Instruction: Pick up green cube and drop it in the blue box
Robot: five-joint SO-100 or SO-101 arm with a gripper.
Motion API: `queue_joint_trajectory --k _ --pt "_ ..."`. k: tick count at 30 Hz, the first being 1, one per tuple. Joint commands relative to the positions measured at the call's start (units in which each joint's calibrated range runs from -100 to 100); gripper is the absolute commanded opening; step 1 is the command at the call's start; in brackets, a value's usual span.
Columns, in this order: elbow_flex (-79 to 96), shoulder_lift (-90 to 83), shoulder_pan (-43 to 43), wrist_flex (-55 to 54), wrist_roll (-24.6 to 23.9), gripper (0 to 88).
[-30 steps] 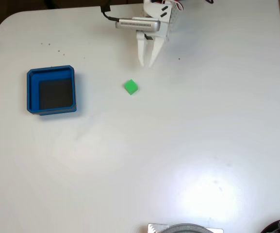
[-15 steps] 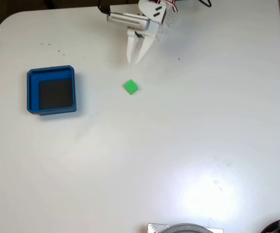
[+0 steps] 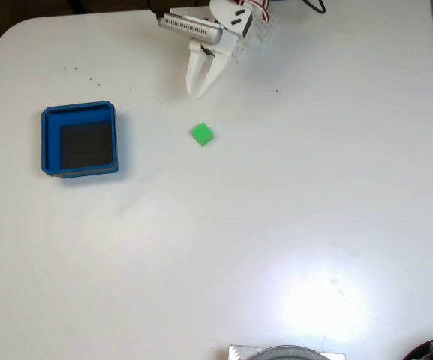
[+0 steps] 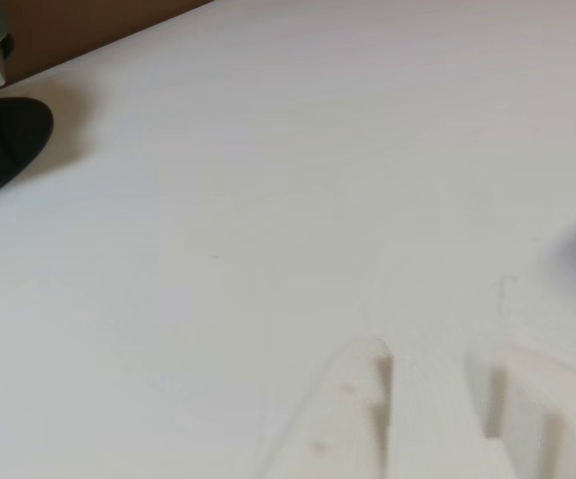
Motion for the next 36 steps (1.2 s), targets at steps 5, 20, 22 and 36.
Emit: queue_joint_trajectory --k 5,20,22,36 --pt "0.3 0.3 0.6 -0.6 0.1 1.6" --pt "0.3 0.0 0.5 12.0 0.2 1.6" --pt "0.3 0.0 0.4 14.0 0.2 1.6" --pt "0.0 0.2 0.0 14.1 -0.1 1.6"
